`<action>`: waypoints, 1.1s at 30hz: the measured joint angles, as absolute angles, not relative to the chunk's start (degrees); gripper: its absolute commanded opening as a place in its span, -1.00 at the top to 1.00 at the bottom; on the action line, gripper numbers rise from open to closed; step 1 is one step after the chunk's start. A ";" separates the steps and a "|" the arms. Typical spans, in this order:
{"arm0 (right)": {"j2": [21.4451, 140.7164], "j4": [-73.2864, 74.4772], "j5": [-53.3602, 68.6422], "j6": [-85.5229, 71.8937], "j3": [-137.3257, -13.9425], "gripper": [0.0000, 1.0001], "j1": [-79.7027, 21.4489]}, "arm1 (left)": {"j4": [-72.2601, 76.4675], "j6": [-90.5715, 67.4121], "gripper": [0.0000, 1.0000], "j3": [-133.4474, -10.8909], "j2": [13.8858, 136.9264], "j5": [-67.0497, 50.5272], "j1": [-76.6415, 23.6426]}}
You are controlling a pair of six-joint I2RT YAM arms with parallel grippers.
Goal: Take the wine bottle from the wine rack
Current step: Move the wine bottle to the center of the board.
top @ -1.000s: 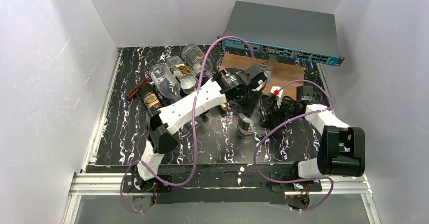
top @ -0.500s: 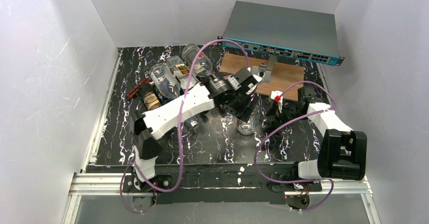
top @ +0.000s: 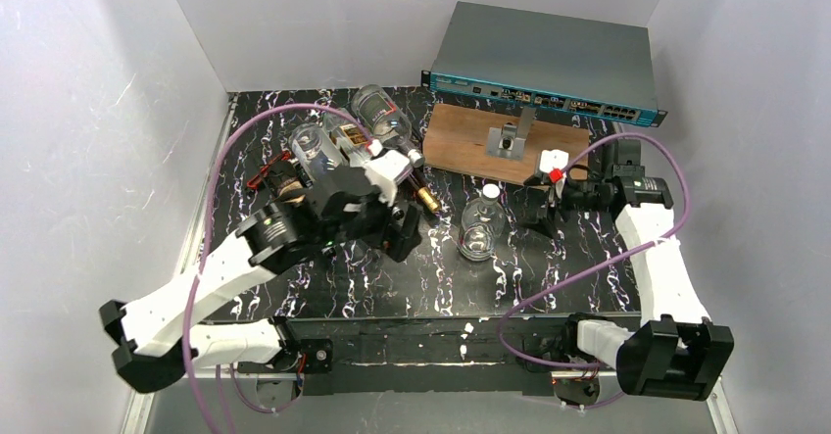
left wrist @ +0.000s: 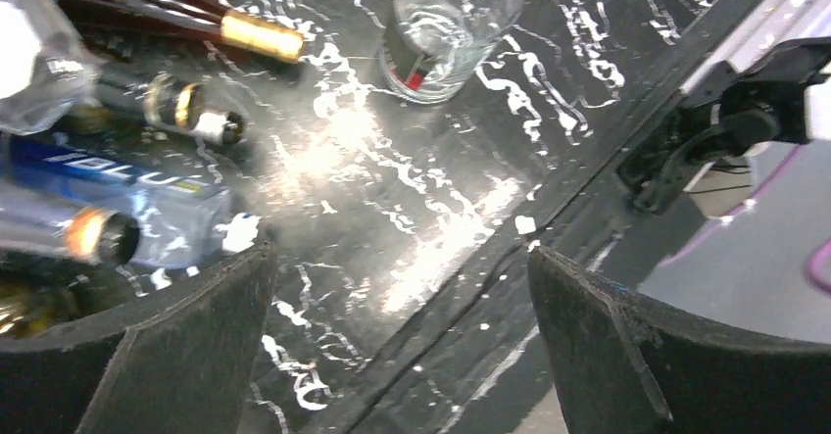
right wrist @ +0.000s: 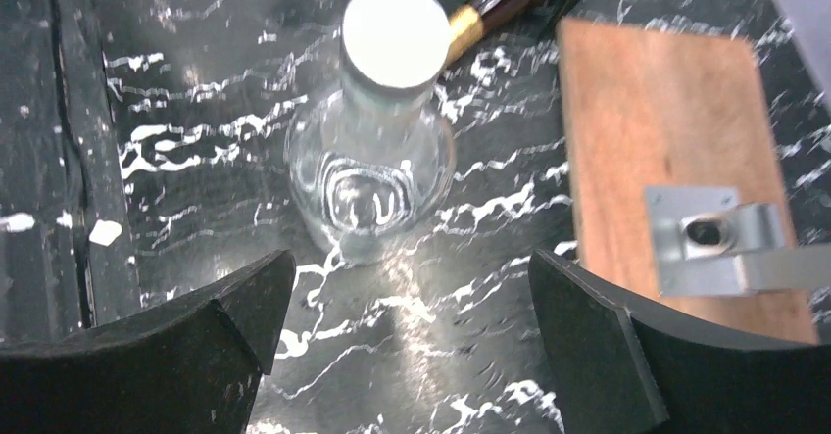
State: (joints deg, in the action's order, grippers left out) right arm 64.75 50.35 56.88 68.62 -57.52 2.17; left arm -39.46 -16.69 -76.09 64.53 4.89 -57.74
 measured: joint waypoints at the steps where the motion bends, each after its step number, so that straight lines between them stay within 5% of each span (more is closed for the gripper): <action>1: 64.64 50.22 57.06 67.07 -59.20 -0.97 1.65 | -38.89 -15.49 -0.97 -73.82 62.00 5.41 -57.14; 9: 67.81 44.14 50.63 51.81 -67.05 -0.97 -15.35 | -35.99 -7.09 -0.97 -64.66 51.90 10.57 -56.45; 16: 72.86 42.89 43.05 46.59 -70.08 -0.84 -19.97 | -30.96 -0.93 -0.97 -54.76 44.75 13.34 -56.36; 33: 73.60 43.99 38.70 45.45 -70.41 0.67 -22.26 | -22.31 7.01 -0.97 -46.44 39.66 16.10 -56.36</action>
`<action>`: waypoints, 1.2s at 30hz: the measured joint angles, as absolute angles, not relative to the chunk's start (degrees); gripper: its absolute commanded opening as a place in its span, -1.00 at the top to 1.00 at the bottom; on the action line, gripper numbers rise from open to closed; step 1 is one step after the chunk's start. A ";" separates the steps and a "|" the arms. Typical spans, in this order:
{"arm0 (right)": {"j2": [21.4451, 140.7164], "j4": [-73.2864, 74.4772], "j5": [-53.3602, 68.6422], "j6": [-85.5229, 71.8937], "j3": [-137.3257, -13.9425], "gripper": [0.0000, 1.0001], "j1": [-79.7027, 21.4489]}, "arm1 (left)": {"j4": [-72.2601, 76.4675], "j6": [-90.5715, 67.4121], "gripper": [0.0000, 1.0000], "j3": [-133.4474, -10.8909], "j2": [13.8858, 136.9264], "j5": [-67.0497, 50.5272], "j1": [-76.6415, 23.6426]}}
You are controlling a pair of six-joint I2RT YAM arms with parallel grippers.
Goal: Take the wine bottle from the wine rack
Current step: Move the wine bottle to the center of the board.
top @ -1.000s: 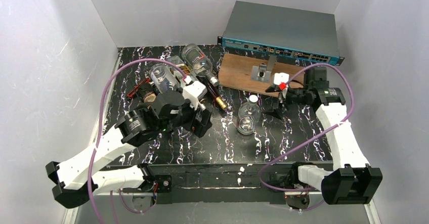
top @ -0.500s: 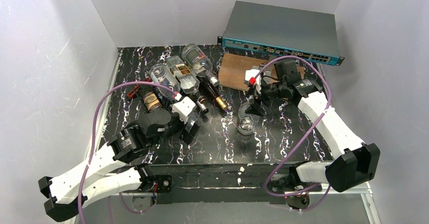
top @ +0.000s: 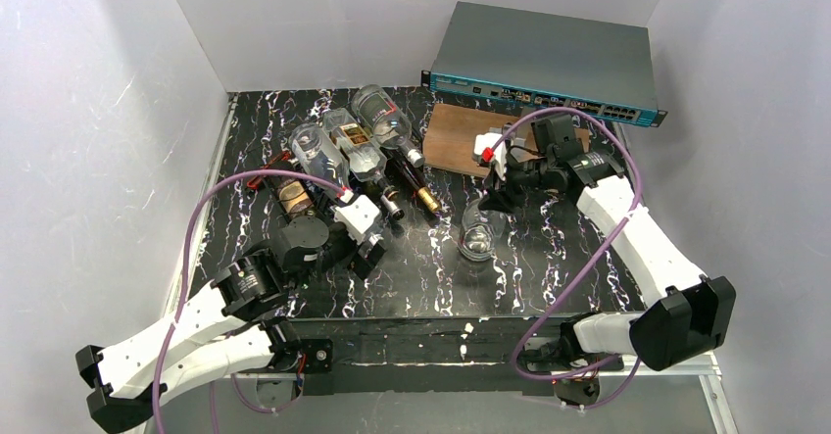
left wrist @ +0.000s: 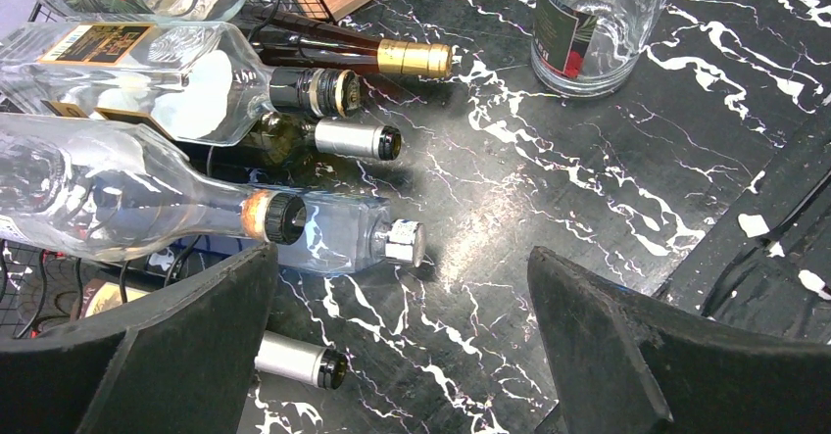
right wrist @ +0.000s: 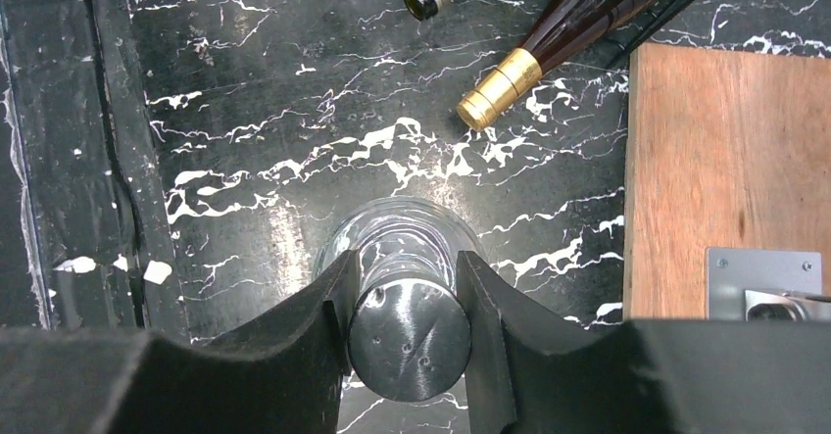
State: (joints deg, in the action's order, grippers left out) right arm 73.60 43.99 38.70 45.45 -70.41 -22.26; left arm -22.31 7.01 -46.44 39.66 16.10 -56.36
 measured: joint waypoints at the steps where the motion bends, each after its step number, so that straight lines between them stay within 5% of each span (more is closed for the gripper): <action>1: 73.84 44.03 38.65 45.19 -70.63 0.71 -22.13 | -22.31 7.09 -0.97 -46.41 39.64 16.10 -56.36; 15: 87.70 37.21 23.24 35.88 -83.79 0.82 -21.39 | -22.33 7.49 -0.97 -44.69 36.42 17.37 -55.99; 22: 88.03 33.15 16.67 30.09 -83.35 0.74 -19.16 | -22.35 7.46 -0.97 -44.69 36.42 17.41 -55.92; 25: 88.03 30.92 15.31 26.28 -82.48 0.52 -18.39 | -22.35 7.46 -0.97 -44.69 36.45 17.39 -55.64; 36: 83.64 26.92 15.35 21.58 -76.73 0.66 -13.47 | -22.35 7.40 -0.97 -44.69 36.42 17.12 -54.48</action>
